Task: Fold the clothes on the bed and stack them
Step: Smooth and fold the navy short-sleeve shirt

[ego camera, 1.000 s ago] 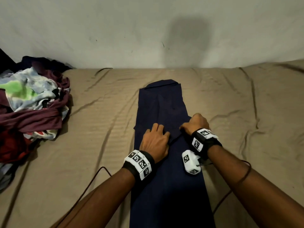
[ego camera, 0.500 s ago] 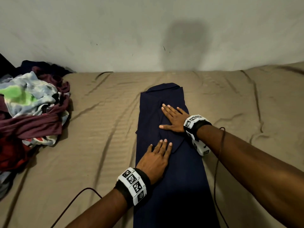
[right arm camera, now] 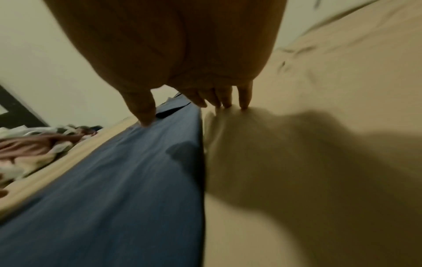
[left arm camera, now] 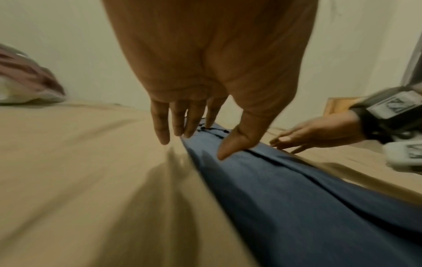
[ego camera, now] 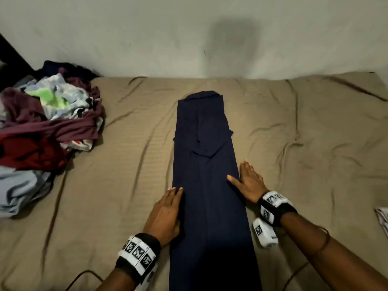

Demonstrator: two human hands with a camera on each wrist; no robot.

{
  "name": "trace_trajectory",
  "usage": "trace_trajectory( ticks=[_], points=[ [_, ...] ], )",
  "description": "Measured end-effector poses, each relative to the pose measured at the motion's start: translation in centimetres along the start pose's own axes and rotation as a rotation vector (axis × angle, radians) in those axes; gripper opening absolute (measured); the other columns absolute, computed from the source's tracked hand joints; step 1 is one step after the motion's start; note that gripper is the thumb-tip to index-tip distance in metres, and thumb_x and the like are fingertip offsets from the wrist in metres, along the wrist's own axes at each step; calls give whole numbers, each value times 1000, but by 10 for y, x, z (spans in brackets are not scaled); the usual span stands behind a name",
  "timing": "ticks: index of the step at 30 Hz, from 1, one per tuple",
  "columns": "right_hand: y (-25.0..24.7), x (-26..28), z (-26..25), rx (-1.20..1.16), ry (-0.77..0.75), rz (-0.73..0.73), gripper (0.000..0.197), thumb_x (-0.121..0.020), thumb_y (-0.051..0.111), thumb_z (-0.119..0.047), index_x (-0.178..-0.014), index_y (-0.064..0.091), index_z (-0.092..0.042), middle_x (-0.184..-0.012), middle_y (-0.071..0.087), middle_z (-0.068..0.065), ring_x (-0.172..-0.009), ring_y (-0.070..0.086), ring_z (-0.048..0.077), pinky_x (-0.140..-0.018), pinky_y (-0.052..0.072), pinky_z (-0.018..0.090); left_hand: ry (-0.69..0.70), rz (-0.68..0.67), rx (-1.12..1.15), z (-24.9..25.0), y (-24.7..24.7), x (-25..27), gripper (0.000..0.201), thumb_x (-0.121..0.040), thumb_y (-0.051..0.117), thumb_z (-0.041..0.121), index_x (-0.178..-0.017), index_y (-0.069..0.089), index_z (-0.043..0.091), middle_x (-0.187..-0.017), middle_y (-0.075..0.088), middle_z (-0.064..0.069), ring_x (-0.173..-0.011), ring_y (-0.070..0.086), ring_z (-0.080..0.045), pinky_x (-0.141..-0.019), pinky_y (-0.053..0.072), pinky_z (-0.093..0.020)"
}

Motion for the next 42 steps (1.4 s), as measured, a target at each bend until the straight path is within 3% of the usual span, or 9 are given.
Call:
trace_trajectory(
  ticks=[3,7,10,18,24,30,36,39,42],
  points=[
    [52,100,27,33,-192,-36,93,-87,20,-77,-161,7,-21,-167,-1,4,-156,8,28,-125,9,36,-32,-105,29,-10,31,69,107,-78,68,20,-163,3,22,-169,12,-10,-156,11,-27,-126,17,-32],
    [103,205,66,67,-376,50,74,-95,44,-21,-161,12,-32,-167,5,-6,-155,13,19,-124,16,36,-18,-167,-85,-21,77,129,112,-77,68,42,-163,-3,30,-170,-1,-9,-157,8,-31,-125,21,-44],
    [106,229,90,-129,-314,113,75,-93,51,-49,-159,17,-37,-165,18,-14,-153,17,11,-120,28,48,24,-110,-59,-25,82,139,108,-79,58,27,-158,-14,41,-171,-1,-6,-157,10,-29,-124,20,-44],
    [106,228,66,212,-219,134,84,-84,47,-72,-153,0,-58,-169,2,-11,-149,18,23,-109,26,42,128,-81,-257,-30,69,124,103,-86,51,72,-154,-23,48,-167,-9,-23,-151,25,-36,-116,31,-48],
    [99,214,48,248,-151,180,60,-87,25,-71,-146,17,-68,-165,19,-1,-139,29,26,-104,31,45,192,-34,-314,-17,71,109,104,-73,73,62,-160,17,45,-164,20,-27,-128,54,-38,-81,50,-45],
    [93,203,41,178,-216,142,51,-88,34,-51,-137,44,-64,-162,29,0,-139,34,30,-102,33,46,402,-62,-404,4,76,109,70,-92,41,24,-161,26,28,-166,29,-6,-151,29,-27,-103,49,-52],
    [89,187,26,285,-355,52,69,-83,12,-47,-149,26,-59,-169,0,-10,-155,5,21,-112,22,45,366,-171,-421,7,81,89,78,-91,35,33,-163,3,29,-152,51,0,-134,56,-20,-94,57,-46],
    [89,180,30,226,-386,7,60,-96,35,-22,-144,33,-58,-164,11,-20,-156,4,18,-112,20,39,361,-179,-329,6,77,87,82,-92,33,30,-160,-11,36,-149,54,5,-133,57,-18,-96,56,-41],
    [85,184,43,80,-439,37,77,-89,47,-2,-141,43,-59,-159,24,-27,-155,6,13,-113,18,36,437,-66,-316,9,66,104,78,-101,30,26,-149,-25,56,-164,26,12,-151,25,-15,-121,27,-44]
  ],
)
Point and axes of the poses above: each hand's wrist, its own x-axis away from the middle knuckle, its own y-axis out of the palm, z = x × y, the point moved 4 cm from there along -x, towards the middle knuckle
